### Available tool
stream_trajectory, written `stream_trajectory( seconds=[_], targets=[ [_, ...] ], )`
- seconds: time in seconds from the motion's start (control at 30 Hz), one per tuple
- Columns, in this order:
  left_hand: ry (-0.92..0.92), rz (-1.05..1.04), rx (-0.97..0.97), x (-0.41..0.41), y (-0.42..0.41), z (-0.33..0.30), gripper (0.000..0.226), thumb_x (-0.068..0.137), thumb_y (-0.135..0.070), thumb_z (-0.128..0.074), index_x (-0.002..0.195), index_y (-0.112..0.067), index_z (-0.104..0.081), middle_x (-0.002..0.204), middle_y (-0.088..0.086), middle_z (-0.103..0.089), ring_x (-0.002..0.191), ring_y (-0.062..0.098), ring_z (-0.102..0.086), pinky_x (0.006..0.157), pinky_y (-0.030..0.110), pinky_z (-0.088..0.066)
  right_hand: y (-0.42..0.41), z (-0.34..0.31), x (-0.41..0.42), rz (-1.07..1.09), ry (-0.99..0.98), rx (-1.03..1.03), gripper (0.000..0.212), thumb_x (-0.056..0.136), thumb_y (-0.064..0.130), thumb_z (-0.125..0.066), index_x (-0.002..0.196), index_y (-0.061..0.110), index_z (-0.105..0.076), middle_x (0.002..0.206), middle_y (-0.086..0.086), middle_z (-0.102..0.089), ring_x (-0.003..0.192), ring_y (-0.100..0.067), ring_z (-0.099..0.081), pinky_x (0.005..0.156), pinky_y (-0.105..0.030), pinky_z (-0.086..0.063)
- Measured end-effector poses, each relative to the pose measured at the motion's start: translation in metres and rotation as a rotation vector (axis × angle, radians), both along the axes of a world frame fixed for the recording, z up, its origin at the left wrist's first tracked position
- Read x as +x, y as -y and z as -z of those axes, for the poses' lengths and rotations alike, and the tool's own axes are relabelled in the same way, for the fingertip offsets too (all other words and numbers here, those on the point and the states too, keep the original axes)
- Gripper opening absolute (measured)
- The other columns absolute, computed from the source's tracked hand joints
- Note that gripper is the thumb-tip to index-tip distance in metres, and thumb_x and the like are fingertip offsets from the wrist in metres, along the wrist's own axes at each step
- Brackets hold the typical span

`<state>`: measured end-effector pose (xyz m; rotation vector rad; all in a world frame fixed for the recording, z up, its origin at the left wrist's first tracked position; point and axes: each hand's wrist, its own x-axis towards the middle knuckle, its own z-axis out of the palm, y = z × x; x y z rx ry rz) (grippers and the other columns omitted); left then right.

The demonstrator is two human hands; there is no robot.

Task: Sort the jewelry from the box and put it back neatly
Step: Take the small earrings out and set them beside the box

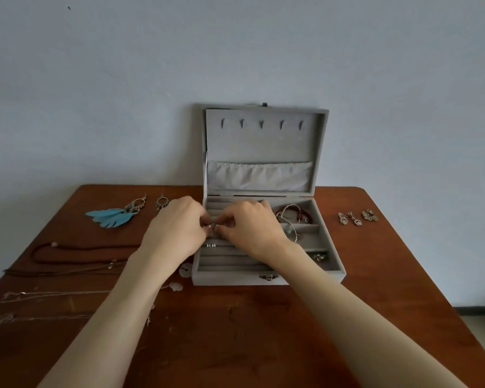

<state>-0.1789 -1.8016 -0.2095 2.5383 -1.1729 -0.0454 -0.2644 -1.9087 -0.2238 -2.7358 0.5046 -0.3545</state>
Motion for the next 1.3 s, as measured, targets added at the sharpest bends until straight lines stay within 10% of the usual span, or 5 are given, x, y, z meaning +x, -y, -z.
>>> stream_trajectory(
  seconds=[0.27, 0.73, 1.1, 1.3],
  targets=[
    [0.037, 0.033, -0.139, -0.002, -0.004, -0.003, 0.017, 0.086, -0.026, -0.063, 0.098, -0.017, -0.071, 0.089, -0.005, -0.055, 0.077, 0.009, -0.053, 0.065, 0.021, -0.039, 0.022, -0.014, -0.031, 0.048, 0.262, 0.254, 0.016, 0.088, 0.02, -0.061, 0.1, 0.015, -0.07, 0.087, 0.006, -0.064, 0.073, 0.0, -0.054, 0.067, -0.007, -0.041],
    [-0.294, 0.192, -0.271, -0.05, 0.073, -0.024, 0.009, 0.084, -0.017, -0.063, 0.089, -0.024, -0.066, 0.082, -0.013, -0.063, 0.074, -0.005, -0.056, 0.057, 0.001, -0.041, 0.125, -0.004, -0.113, 0.475, 0.421, 0.446, 0.012, 0.085, 0.012, -0.06, 0.092, 0.017, -0.068, 0.077, 0.006, -0.065, 0.06, -0.006, -0.057, 0.046, -0.004, -0.04],
    [0.035, 0.222, -0.129, -0.094, 0.167, 0.008, 0.016, 0.088, -0.026, -0.06, 0.099, -0.019, -0.07, 0.105, 0.002, -0.063, 0.099, 0.021, -0.059, 0.086, 0.034, -0.046, 0.153, 0.016, -0.114, 0.422, 0.201, 0.251, 0.003, 0.084, 0.019, -0.063, 0.082, 0.018, -0.066, 0.074, 0.004, -0.065, 0.075, -0.01, -0.06, 0.067, -0.019, -0.043],
    [0.083, 0.103, -0.055, -0.095, 0.18, 0.016, 0.015, 0.086, -0.028, -0.062, 0.1, -0.026, -0.069, 0.114, 0.003, -0.062, 0.111, 0.024, -0.051, 0.089, 0.035, -0.039, 0.152, 0.02, -0.104, 0.406, 0.054, 0.03, 0.019, 0.084, 0.034, -0.062, 0.095, 0.02, -0.07, 0.105, -0.001, -0.06, 0.109, -0.021, -0.047, 0.094, -0.036, -0.038]
  ],
)
